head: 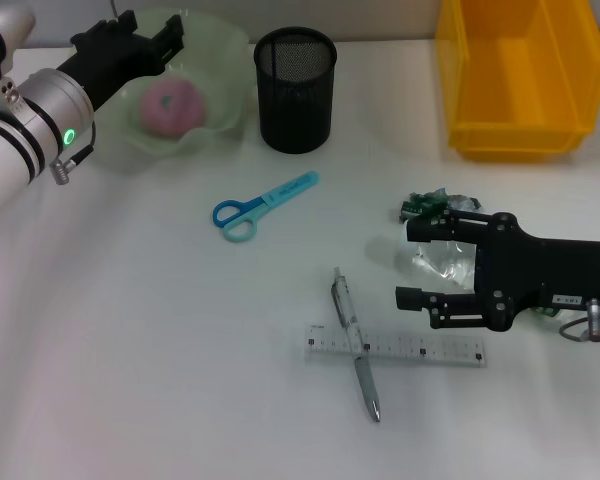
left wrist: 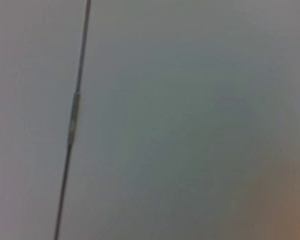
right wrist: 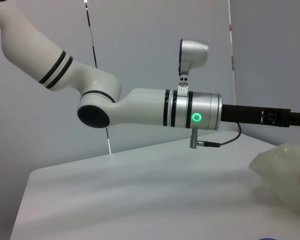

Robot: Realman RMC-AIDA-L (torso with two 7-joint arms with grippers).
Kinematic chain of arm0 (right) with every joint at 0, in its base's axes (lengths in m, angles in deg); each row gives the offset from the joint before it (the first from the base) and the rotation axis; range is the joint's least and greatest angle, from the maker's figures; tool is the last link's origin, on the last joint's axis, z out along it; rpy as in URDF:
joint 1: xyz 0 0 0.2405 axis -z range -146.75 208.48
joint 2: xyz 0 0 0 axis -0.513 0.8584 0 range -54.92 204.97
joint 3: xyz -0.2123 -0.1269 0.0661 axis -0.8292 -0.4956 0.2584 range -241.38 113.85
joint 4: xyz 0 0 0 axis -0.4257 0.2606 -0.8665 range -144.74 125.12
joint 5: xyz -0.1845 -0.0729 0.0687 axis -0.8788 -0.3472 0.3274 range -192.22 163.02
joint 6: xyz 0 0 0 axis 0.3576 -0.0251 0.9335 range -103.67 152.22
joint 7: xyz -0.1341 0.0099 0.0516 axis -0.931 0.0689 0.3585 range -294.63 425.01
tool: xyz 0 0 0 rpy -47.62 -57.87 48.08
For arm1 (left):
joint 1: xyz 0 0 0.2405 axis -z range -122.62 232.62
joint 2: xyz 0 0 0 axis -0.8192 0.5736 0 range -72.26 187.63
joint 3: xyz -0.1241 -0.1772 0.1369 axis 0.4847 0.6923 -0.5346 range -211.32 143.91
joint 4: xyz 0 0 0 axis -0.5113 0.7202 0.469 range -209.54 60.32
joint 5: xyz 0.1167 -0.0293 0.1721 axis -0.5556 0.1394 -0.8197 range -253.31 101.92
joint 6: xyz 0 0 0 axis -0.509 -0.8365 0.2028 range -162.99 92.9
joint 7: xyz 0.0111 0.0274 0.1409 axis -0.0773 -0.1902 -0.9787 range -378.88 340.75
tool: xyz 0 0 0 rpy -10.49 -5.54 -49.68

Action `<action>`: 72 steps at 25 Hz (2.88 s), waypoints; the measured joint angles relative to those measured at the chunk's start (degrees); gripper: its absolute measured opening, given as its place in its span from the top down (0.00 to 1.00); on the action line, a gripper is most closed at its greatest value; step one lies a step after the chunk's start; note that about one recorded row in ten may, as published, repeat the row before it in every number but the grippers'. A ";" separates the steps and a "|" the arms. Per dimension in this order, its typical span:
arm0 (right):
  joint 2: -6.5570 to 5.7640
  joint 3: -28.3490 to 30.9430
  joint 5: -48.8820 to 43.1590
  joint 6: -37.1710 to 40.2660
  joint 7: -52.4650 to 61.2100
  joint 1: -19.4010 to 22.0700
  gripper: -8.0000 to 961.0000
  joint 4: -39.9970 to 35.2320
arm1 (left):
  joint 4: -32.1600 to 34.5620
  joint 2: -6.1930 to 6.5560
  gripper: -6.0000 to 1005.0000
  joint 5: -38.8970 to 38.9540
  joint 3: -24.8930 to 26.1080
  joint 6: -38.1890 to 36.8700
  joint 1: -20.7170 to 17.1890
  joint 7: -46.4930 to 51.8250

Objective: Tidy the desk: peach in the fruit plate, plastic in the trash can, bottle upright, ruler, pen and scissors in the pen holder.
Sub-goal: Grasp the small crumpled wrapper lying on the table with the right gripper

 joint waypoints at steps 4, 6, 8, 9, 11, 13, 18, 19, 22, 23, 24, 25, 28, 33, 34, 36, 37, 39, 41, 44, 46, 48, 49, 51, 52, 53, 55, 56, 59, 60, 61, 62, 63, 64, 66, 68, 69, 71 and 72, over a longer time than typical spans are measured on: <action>0.00 2.17 0.33 0.43 0.22 0.03 0.17 0.21 | 0.09 0.30 0.38 -0.55 -0.63 -4.72 -0.99 3.80; -0.01 4.00 0.63 0.98 0.28 0.07 0.17 0.45 | 1.58 0.54 0.29 -1.85 -3.62 -11.92 -2.56 9.50; -0.43 9.69 1.55 3.46 1.66 0.23 0.17 1.18 | 6.42 0.63 0.21 -2.97 -11.56 -24.54 -5.88 18.65; -0.43 9.69 1.55 3.46 1.66 0.23 0.17 1.18 | 6.42 0.63 0.20 -2.97 -11.56 -24.54 -5.88 18.65; -1.16 13.67 1.70 4.86 4.48 0.11 0.17 1.29 | 10.93 0.64 0.19 -2.98 -17.97 -32.80 -8.61 23.56; -2.69 16.76 1.71 6.38 10.27 -0.42 0.17 0.51 | 17.63 1.09 0.19 -3.01 -27.97 -43.31 -13.35 28.10; -6.18 15.30 0.13 6.86 23.64 -3.30 0.17 -5.78 | 22.16 3.08 0.17 -3.01 -40.05 -52.49 -18.78 29.20; -6.85 14.47 -0.95 6.62 26.03 -4.20 0.17 -7.04 | 22.16 3.29 0.17 -3.02 -40.98 -53.09 -19.09 29.15; -8.31 11.68 -5.21 5.66 30.87 -6.93 0.17 -9.52 | 22.06 4.08 0.17 -3.33 -44.20 -55.23 -20.24 28.98; -9.47 8.90 -9.85 4.36 34.29 -10.02 0.17 -10.72 | 22.04 4.17 0.17 -3.84 -44.98 -55.38 -20.72 28.99; -9.47 8.90 -9.85 4.36 34.29 -10.02 0.17 -10.72 | 22.04 4.17 0.17 -3.84 -44.98 -55.38 -20.72 28.99; -9.97 7.27 -12.56 3.32 36.19 -11.74 0.17 -11.25 | 22.05 4.14 0.17 -4.10 -45.06 -55.29 -20.92 28.99; -10.21 1.23 -22.29 -1.18 41.40 -17.55 0.17 -13.00 | 22.07 3.96 0.17 -4.57 -45.18 -55.13 -21.26 28.91; -8.24 -4.28 -30.66 -7.27 44.87 -22.05 0.17 -13.01 | 22.20 3.65 0.17 -5.32 -45.31 -55.14 -21.38 28.79; -8.24 -4.28 -30.66 -7.27 44.87 -22.05 0.17 -13.01 | 22.20 3.65 0.17 -5.32 -45.31 -55.14 -21.38 28.79; -7.20 -5.41 -32.52 -10.15 45.35 -22.97 0.17 -12.54 | 22.15 3.54 0.17 -5.65 -45.34 -55.16 -21.38 28.77; -6.71 -5.89 -32.95 -11.09 45.48 -23.26 0.17 -12.19 | 22.15 3.54 0.17 -5.65 -45.34 -55.16 -21.38 28.77; -5.65 -6.92 -33.38 -13.78 45.91 -23.52 0.17 -11.72 | 22.02 3.38 0.17 -5.95 -45.38 -55.12 -21.50 28.74; -4.78 -8.19 -33.44 -16.53 46.42 -23.50 0.17 -11.08 | 22.02 3.30 0.17 -6.14 -45.34 -55.12 -21.78 28.69; -4.33 -10.18 -33.49 -19.42 46.78 -23.70 0.17 -8.61 | 22.01 3.30 0.17 -6.14 -45.29 -55.14 -21.82 28.69; -3.95 -11.46 -33.52 -21.44 46.84 -23.88 0.17 -7.02 | 22.01 3.30 0.17 -6.14 -45.29 -55.14 -21.82 28.69; -3.40 -12.74 -33.61 -23.99 46.86 -23.91 0.17 -5.62 | 22.01 3.30 0.17 -6.14 -45.29 -55.14 -21.82 28.69; -3.40 -12.74 -33.61 -23.99 46.86 -23.91 0.18 -5.62 | 22.03 3.30 0.17 -6.14 -45.22 -55.17 -21.83 28.69; -3.01 -13.19 -34.06 -25.77 46.89 -23.92 0.20 -4.75 | 22.06 3.30 0.17 -6.14 -45.24 -55.19 -21.83 28.70; -2.89 -13.29 -34.29 -26.42 46.91 -23.94 0.20 -4.44 | 22.06 3.30 0.17 -6.14 -45.24 -55.19 -21.83 28.70; -2.78 -13.47 -34.69 -27.72 46.95 -24.07 0.21 -3.58 | 22.16 3.30 0.17 -6.14 -45.28 -55.20 -21.83 28.77; -2.75 -13.62 -34.77 -28.51 46.96 -24.22 0.28 -2.95 | 22.27 3.30 0.17 -6.14 -45.36 -55.21 -21.83 28.88; -2.73 -13.78 -34.78 -29.29 46.96 -24.36 0.31 -2.33 | 22.27 3.30 0.17 -6.14 -45.36 -55.21 -21.83 28.88; -2.44 -14.08 -34.81 -30.78 46.82 -24.50 0.38 -1.48 | 22.40 3.30 0.17 -6.14 -45.42 -55.31 -21.71 29.06; -2.30 -14.26 -34.81 -31.05 46.75 -24.50 0.40 -1.42 | 22.45 3.30 0.17 -6.15 -45.38 -55.38 -21.69 29.09; -2.17 -14.59 -34.81 -31.41 46.76 -24.51 0.41 -1.40 | 22.45 3.30 0.17 -6.15 -45.38 -55.38 -21.69 29.09; -2.10 -14.93 -34.81 -31.84 46.76 -24.52 0.43 -1.29 | 22.50 3.30 0.17 -6.16 -45.26 -55.49 -21.68 29.10; -1.98 -15.47 -34.81 -32.68 46.83 -24.61 0.44 -0.90 | 22.52 3.30 0.17 -6.17 -45.18 -55.55 -21.67 29.11; -1.98 -15.47 -34.81 -32.68 46.83 -24.61 0.46 -0.90 | 22.52 3.30 0.17 -6.17 -45.18 -55.55 -21.67 29.11; -1.92 -15.53 -34.81 -32.99 46.87 -24.77 0.49 -0.52 | 22.52 3.30 0.17 -6.17 -45.14 -55.58 -21.67 29.11; -1.92 -15.51 -34.81 -33.01 46.90 -24.86 0.54 -0.45 | 22.52 3.30 0.17 -6.20 -45.09 -55.68 -21.59 29.13; -1.92 -15.42 -34.81 -33.02 46.90 -24.81 0.58 -0.58 | 22.52 3.30 0.17 -6.20 -45.09 -55.68 -21.57 29.13; -1.91 -15.12 -34.64 -32.58 46.92 -24.44 0.65 -1.33 | 22.52 3.31 0.17 -6.18 -45.10 -55.68 -21.57 29.17; -1.91 -14.98 -34.51 -32.16 46.92 -24.21 0.69 -1.98 | 22.52 3.33 0.17 -6.17 -45.10 -55.68 -21.56 29.19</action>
